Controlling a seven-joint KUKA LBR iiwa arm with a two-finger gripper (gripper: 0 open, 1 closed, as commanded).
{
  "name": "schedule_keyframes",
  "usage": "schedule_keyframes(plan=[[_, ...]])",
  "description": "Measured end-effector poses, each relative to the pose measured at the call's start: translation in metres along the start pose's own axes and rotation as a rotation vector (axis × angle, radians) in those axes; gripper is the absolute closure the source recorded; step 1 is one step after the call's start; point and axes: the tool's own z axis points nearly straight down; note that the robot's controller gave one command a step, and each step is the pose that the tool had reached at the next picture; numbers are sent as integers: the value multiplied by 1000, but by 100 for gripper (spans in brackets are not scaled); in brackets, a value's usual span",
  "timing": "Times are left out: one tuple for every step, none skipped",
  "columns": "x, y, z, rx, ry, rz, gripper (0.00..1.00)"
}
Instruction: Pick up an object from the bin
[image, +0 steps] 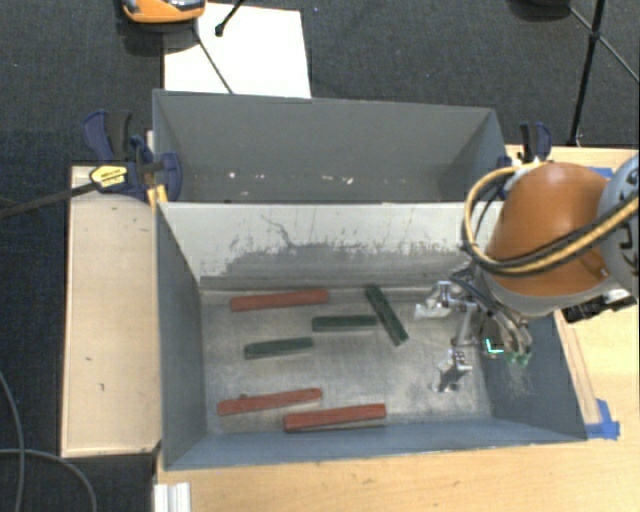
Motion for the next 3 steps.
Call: schedule_keyframes(plan=[[-2, 0, -3, 1, -7, -1, 0], [-58, -2, 27, 1, -13, -1, 0], [-65, 14, 108, -2, -39, -26, 100]])
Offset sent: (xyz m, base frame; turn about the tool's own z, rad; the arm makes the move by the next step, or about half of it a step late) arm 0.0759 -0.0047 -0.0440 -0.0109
